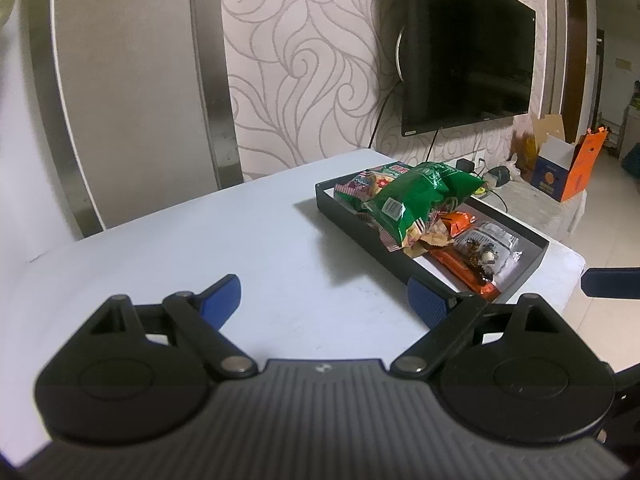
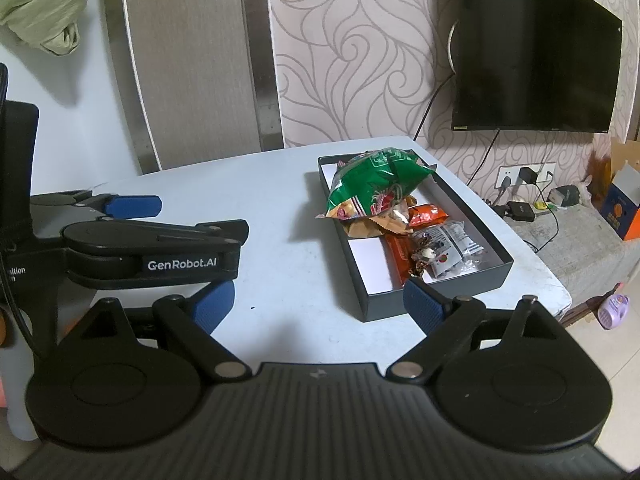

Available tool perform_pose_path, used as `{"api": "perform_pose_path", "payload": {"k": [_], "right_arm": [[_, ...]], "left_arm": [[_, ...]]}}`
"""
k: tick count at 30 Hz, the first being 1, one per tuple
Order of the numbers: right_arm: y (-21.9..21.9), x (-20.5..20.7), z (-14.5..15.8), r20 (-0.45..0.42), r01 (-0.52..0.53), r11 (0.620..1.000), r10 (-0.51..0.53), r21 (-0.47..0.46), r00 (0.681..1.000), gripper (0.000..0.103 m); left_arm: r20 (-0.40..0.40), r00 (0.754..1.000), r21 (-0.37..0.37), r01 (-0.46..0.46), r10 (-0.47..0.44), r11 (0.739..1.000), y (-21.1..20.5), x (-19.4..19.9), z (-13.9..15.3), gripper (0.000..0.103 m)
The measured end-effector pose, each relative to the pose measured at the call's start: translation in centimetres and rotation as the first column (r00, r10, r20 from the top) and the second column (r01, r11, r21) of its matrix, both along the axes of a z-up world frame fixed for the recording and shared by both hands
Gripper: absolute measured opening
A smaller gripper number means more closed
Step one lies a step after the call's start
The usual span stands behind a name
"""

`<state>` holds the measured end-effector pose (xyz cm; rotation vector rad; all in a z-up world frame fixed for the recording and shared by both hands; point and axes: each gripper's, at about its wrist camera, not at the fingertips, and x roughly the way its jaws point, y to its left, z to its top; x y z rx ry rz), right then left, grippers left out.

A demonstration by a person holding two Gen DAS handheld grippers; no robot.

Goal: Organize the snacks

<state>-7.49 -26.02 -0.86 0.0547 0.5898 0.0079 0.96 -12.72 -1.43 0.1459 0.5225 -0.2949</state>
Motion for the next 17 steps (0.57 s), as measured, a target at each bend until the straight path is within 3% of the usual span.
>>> {"api": "perform_pose_path", "payload": {"k": [11, 17], "right_arm": [[-0.09, 0.03, 0.11, 0.003, 0.001, 1.000, -0.001, -0.002, 1.000, 0.094], [-0.29, 0.09, 0.16, 0.002, 0.004, 1.000, -0.004, 0.002, 1.000, 0.094]], "left_arm": [[0.021, 1.000, -0.009, -0.009, 0.010, 1.000, -0.16, 0.11, 0.13, 0.091], [-0.006, 1.000, -0.006, -0.008, 0.008, 1.000, -0.09, 0.81, 0.05, 0.090]]}}
